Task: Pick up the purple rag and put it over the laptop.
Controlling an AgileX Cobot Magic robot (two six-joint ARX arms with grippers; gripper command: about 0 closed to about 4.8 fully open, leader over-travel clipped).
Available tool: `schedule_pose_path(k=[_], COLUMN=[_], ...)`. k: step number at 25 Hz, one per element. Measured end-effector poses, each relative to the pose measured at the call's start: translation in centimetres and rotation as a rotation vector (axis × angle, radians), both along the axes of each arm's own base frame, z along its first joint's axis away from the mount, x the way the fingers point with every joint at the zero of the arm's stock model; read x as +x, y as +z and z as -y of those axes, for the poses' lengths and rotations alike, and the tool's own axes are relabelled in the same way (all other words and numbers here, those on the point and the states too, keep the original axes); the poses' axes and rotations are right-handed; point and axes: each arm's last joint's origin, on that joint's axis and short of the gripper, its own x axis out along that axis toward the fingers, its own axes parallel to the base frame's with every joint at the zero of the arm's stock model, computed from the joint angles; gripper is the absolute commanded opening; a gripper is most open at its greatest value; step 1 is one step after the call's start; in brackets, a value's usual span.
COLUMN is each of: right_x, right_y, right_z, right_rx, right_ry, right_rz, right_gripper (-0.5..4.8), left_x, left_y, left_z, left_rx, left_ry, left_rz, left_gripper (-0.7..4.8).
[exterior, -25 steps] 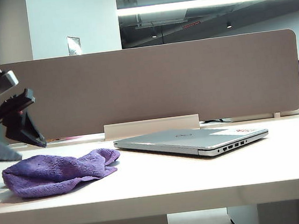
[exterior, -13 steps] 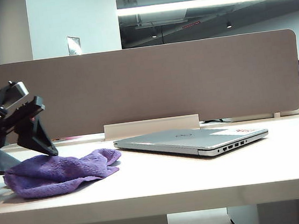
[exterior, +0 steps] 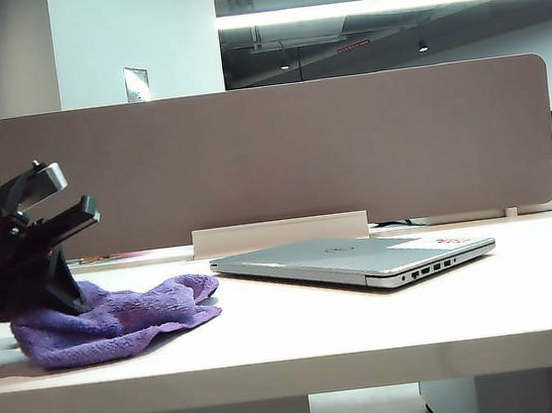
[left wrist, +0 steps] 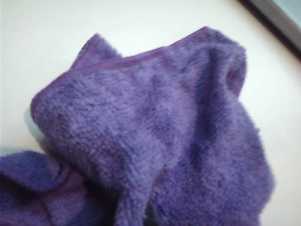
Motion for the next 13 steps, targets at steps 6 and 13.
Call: schedule_pose_path(k=[6,13], right_x=[0.0,0.0], right_y=[0.0,0.0], right_z=[0.0,0.0], right_rx=[0.000,0.000], right_ry=[0.000,0.000], right_rz=[0.000,0.000], right_gripper=[0.22,0.22], left_x=[0.8,2.2], left_y=[1.5,4.8], left_z=[0.6,1.5], left_rx=[-0.107,-0.221], left_ry=[-0.100,-0.162], left_rz=[0.162,0.362], left_gripper=[-0.06,-0.06])
